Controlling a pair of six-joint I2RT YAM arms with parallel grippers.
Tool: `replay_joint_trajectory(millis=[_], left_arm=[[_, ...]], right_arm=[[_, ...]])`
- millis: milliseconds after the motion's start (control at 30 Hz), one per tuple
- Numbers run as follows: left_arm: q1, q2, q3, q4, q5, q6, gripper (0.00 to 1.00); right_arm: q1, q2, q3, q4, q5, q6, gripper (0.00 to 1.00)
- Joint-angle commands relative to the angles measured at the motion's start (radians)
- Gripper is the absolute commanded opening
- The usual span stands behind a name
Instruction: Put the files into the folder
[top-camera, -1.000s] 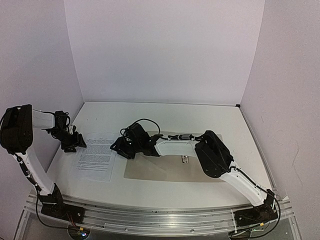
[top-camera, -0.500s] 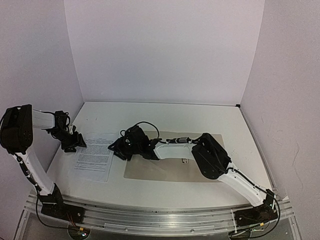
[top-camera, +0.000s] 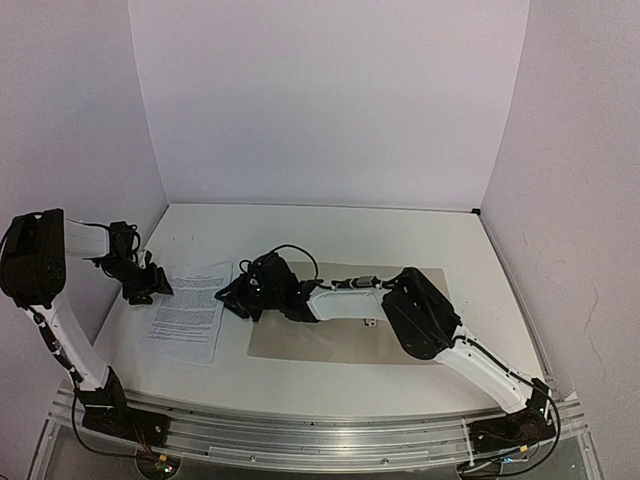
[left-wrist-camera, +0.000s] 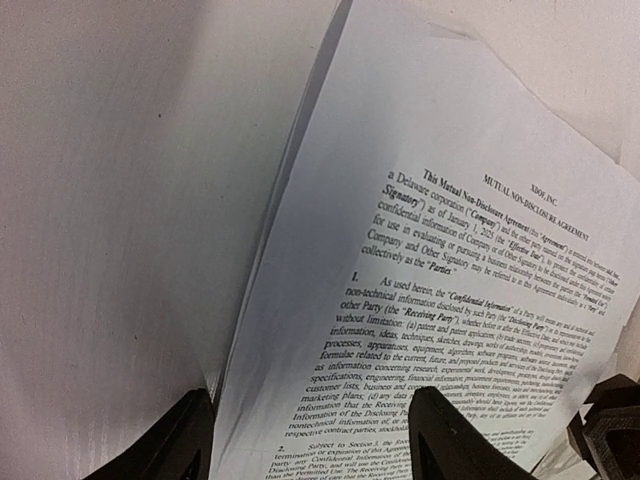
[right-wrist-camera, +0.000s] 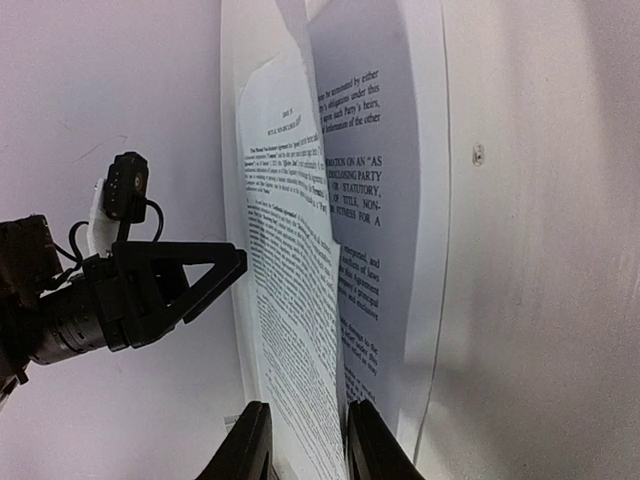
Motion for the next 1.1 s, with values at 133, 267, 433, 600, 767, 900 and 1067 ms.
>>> replay_joint_trajectory(millis=[133,267,433,600,767,900,1067], left_arm=[[0.0,0.012,-0.026,-0.008,0.03,-0.003,0.67],[-0.001,0.014,-0.023,-0.01,0.032,-0.003,0.66],[-0.001,0.006,-0.022,-0.015,0.037,0.005,0.67],[0.0,-0.03,0.015,-0.052,0.019,0.06,0.73],[-0.001,-0.097,0.126,-0.114,-0.037,0.095,0.85],[0.001,-0.15,0.272,-0.165,-0.017,0.094,0.91],[0.001,-0.189,0.464,-0.175,-0.018,0.108,0.92]], right_arm=[[0.023,0.093,0.091,0.045,-0.027,0.034,0.3],[0.024,0.1,0.113,0.048,-0.018,0.021,0.14],[0.024,0.069,0.102,0.05,0.001,-0.019,0.0],[0.024,0.007,0.092,0.058,0.009,-0.062,0.0],[0.024,-0.093,0.095,0.073,0.003,-0.109,0.0],[0.024,-0.186,0.09,0.094,-0.012,-0.125,0.0],[0.021,-0.301,0.061,0.096,-0.018,-0.161,0.0]])
